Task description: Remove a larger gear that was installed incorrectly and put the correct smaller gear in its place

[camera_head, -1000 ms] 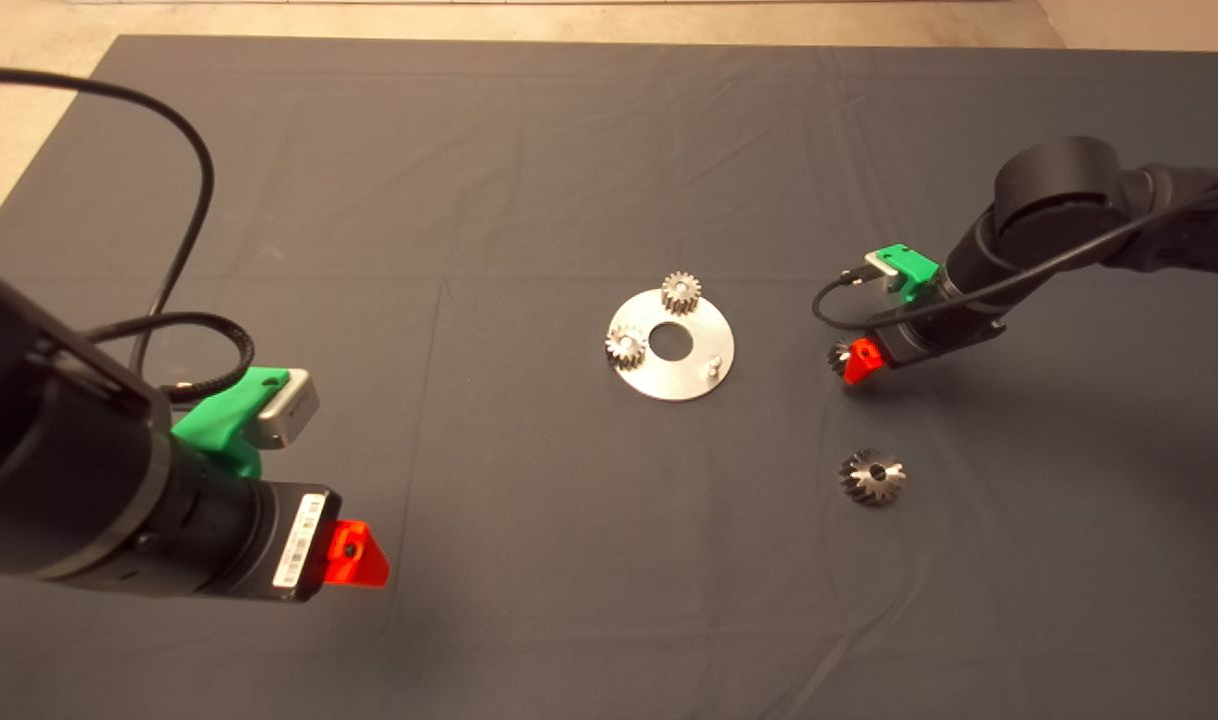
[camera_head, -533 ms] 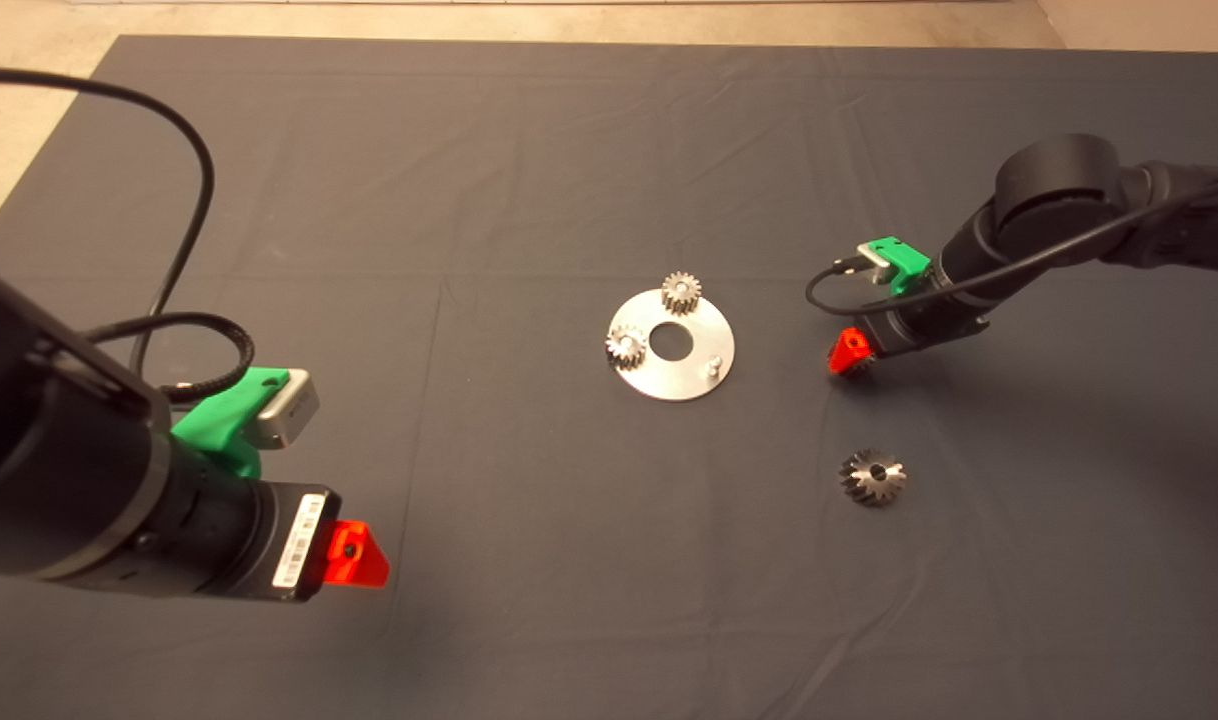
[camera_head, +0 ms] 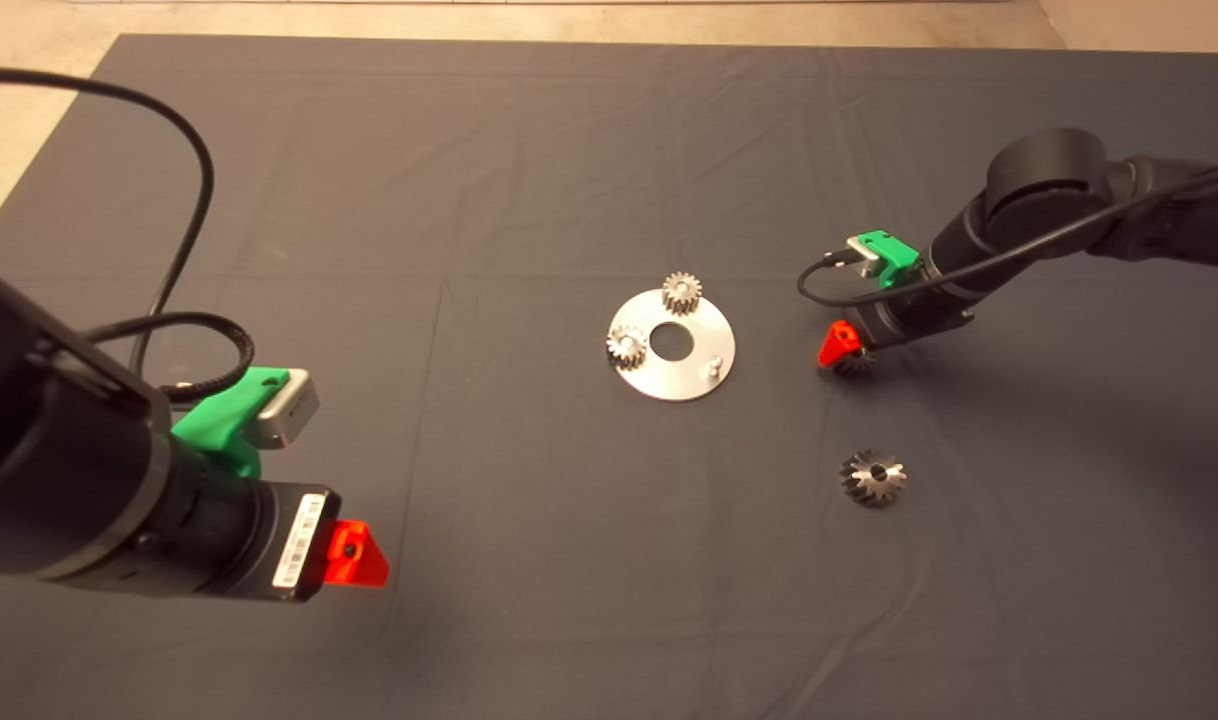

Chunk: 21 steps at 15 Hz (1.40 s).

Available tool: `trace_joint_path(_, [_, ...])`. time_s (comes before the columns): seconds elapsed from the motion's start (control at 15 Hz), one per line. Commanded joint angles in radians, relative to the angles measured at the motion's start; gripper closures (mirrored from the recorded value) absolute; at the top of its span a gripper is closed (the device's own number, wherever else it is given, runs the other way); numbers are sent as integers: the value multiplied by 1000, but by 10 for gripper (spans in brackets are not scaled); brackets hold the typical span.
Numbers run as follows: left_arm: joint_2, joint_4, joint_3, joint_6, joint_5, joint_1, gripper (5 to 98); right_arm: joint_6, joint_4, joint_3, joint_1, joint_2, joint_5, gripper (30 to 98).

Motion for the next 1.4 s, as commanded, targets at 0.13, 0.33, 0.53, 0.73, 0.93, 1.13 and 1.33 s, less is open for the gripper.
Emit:
trace_joint_path(0.13, [-1,-18,11,1,84,-8,54,-3,32,14,19,3,3,315])
trace_joint_path(0.33, [-1,-18,11,1,84,-8,54,-3,32,14,15,9,3,315])
trace_joint_path(0.53, [-1,-18,13,1,84,-8,54,-5,32,14,7,11,2,323])
trace_joint_path(0.73, [-1,-18,13,1,84,-8,54,-6,30,11,4,9,2,336])
trace_joint_path(0.93, [-1,-18,13,1,84,-8,54,-7,30,7,1,9,0,384])
trace_joint_path(1.13, [-1,-18,13,1,84,-8,54,-19,30,6,1,6,0,415])
trace_joint_path(1.33, [-1,-18,13,1,84,-8,54,-26,29,3,1,7,-4,443])
